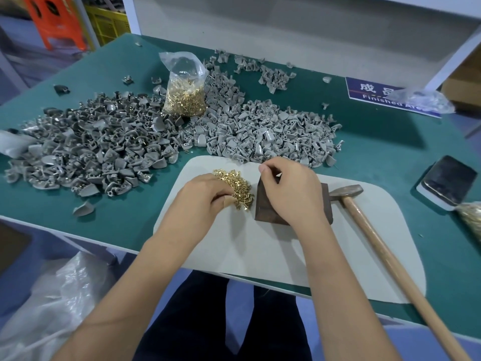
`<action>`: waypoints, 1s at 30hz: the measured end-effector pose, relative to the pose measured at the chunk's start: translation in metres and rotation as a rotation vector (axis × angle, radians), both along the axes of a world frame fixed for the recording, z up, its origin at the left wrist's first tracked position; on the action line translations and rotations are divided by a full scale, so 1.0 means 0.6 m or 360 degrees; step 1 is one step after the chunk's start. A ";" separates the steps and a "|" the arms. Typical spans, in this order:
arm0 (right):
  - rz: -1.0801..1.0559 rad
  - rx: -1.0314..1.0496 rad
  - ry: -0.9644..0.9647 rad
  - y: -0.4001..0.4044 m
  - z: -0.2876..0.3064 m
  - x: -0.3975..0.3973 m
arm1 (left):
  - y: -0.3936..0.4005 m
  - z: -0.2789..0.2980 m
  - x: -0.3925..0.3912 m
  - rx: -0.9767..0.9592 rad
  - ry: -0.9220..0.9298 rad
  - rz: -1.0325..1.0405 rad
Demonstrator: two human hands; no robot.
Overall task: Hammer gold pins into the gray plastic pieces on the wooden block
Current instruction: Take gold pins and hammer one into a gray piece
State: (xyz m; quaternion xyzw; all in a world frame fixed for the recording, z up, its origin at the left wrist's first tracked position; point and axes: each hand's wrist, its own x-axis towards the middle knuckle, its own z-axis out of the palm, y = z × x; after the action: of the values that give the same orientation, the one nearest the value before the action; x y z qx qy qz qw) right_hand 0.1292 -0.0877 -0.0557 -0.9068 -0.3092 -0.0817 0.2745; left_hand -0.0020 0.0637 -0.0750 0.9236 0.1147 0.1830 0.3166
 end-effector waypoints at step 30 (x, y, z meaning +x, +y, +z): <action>0.0075 0.0559 0.0497 -0.013 0.010 0.011 | -0.013 0.030 0.027 0.0025 0.0020 0.0393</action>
State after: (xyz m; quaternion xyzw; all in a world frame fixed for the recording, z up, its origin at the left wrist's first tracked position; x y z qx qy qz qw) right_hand 0.1360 -0.0958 -0.0498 -0.8393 -0.2652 0.0136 0.4744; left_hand 0.0139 0.0560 -0.0570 0.9061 0.2281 0.2157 0.2837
